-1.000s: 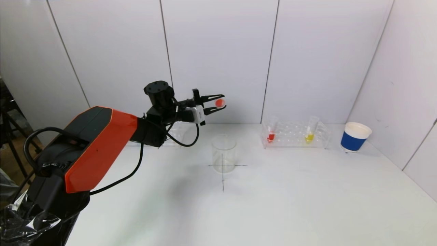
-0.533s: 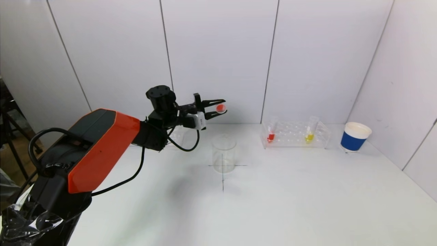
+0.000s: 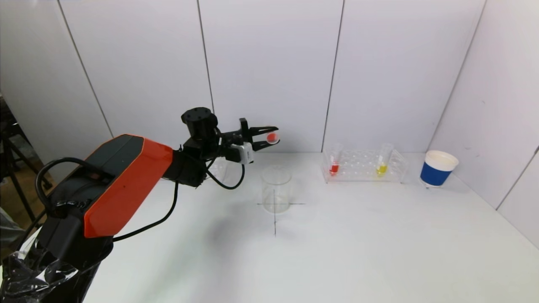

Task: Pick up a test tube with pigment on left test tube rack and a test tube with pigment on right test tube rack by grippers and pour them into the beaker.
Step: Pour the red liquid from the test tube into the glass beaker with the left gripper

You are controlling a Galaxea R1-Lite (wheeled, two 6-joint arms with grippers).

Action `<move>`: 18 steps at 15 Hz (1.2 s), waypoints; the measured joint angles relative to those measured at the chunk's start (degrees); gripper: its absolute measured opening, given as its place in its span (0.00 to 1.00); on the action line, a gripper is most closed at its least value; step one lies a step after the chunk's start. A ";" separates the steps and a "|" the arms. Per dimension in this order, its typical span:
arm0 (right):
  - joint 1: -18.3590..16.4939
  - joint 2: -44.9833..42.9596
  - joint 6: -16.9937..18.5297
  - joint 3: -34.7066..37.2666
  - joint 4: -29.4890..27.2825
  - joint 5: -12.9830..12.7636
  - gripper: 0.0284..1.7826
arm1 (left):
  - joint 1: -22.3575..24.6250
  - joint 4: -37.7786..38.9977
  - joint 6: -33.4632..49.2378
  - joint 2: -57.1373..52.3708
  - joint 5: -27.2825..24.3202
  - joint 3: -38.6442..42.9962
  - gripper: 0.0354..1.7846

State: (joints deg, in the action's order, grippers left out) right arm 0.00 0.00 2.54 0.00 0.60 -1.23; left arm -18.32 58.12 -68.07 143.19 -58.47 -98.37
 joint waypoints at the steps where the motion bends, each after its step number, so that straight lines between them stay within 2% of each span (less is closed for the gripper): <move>1: 0.00 0.00 0.00 0.00 0.00 0.00 0.99 | -0.02 -1.01 -0.91 0.00 0.00 0.02 0.24; 12: 0.00 0.00 0.00 0.00 0.00 0.02 0.99 | 0.05 -10.69 -13.07 -0.90 -0.10 0.94 0.24; 18: 0.00 0.00 0.00 0.00 -0.02 0.02 0.99 | 0.05 -12.65 -18.09 -1.95 -0.10 2.11 0.24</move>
State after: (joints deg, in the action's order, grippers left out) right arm 0.00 0.00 2.54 0.00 0.57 -1.21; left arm -18.27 45.47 -86.16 141.24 -58.56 -96.26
